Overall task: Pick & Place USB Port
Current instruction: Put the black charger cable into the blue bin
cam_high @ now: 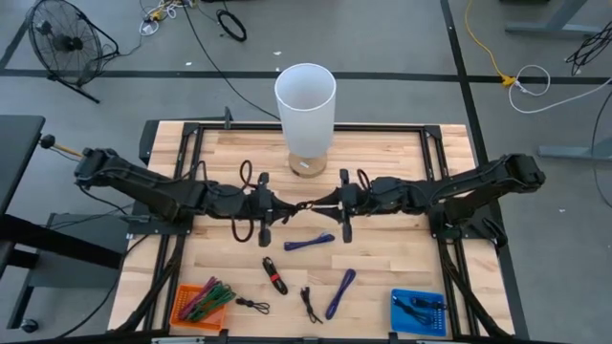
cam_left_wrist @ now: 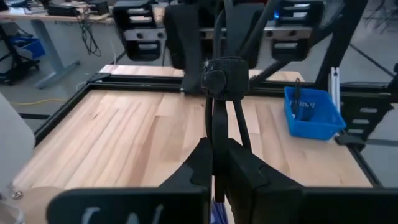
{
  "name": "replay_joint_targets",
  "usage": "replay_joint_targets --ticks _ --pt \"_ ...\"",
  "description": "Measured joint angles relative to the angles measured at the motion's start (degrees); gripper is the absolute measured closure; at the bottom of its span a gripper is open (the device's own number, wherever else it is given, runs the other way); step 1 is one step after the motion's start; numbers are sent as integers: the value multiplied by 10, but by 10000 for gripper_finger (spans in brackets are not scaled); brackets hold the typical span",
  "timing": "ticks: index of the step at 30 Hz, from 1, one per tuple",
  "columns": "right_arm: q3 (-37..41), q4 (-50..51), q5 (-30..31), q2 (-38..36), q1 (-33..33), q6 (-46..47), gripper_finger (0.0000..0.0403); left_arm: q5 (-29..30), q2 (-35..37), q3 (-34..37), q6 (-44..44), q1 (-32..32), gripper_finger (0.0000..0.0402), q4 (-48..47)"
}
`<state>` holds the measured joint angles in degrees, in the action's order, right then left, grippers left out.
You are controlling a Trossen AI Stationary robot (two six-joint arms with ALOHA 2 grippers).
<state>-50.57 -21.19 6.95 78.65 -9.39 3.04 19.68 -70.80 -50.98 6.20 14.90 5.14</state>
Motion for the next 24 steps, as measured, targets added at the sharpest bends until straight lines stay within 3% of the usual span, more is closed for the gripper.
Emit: replay_joint_targets --ticks 14,24 --pt "0 -52 16 2 -13 -15 327 -17 -10 0 -4 0 378 39" --pt "1 -157 16 49 -11 -47 260 -26 -23 0 -9 1 378 50"
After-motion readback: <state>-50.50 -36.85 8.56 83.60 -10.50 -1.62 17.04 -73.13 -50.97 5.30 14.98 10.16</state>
